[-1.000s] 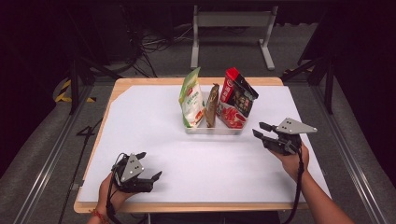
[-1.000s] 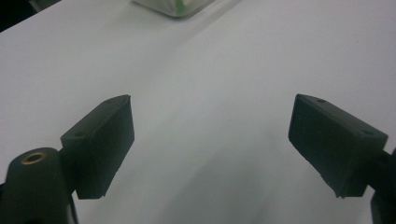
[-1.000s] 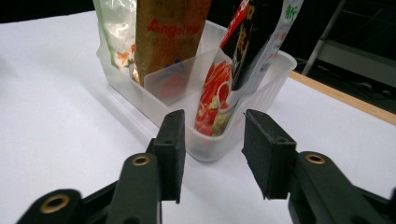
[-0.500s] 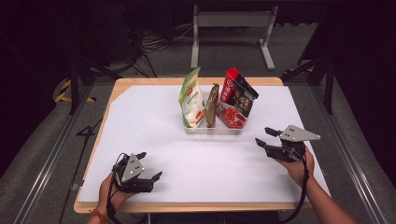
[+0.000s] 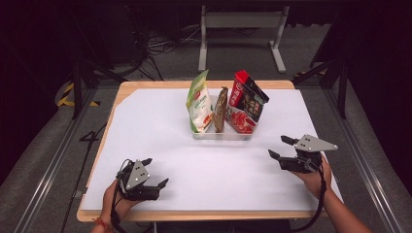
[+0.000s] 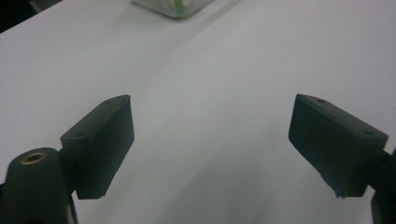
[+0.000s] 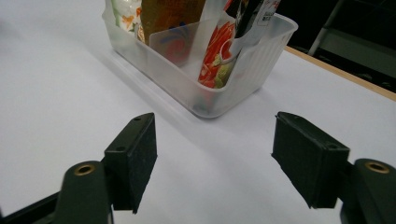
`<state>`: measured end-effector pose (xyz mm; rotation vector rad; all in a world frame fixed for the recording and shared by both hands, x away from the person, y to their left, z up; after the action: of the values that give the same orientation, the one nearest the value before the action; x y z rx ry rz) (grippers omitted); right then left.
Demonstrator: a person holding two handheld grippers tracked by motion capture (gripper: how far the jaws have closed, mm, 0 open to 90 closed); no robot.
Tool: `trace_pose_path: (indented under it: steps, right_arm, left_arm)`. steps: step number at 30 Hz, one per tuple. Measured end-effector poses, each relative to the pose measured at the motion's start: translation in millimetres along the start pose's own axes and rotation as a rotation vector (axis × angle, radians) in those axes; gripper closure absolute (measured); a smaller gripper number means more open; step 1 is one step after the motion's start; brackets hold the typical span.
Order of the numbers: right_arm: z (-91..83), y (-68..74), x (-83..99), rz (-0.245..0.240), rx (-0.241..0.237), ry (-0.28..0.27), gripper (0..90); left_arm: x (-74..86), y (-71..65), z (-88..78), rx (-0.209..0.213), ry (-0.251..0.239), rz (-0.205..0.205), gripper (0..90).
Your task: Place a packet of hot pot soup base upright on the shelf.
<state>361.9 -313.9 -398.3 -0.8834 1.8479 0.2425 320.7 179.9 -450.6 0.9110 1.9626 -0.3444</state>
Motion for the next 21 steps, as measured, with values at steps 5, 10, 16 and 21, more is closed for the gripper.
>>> trace_pose_path:
  steps: [5,10,16,21]
  right_arm:
    - [-2.7,1.5,5.7,-0.025,-0.006,0.013,25.6]
    - [-4.7,2.1,9.7,-0.034,-0.021,0.017,22.5]
    - [-6.6,4.0,12.7,-0.056,-0.027,0.030,18.8]
    - [-11.1,3.2,16.7,-0.063,-0.031,0.037,16.9]
  left_arm:
    - [-0.1,-0.2,-0.1,0.001,0.000,-0.001,15.1]
    - [-0.5,-0.4,0.1,0.000,-0.002,0.001,15.1]
    - [-0.1,-0.1,-0.6,-0.002,-0.002,-0.002,15.1]
    - [0.1,0.4,-0.7,-0.002,-0.005,-0.006,15.1]
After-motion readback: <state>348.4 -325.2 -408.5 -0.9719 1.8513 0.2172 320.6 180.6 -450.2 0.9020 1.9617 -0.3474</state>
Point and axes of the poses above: each handheld gripper's, and its own axes: z roughly forward along the jaws, x roughly out of its underside, y roughly to its left, the point moved 1 cm from there along z, roughly forward along the jaws, and after that the axes turned 4 degrees about -z, right-handed, at the moved point
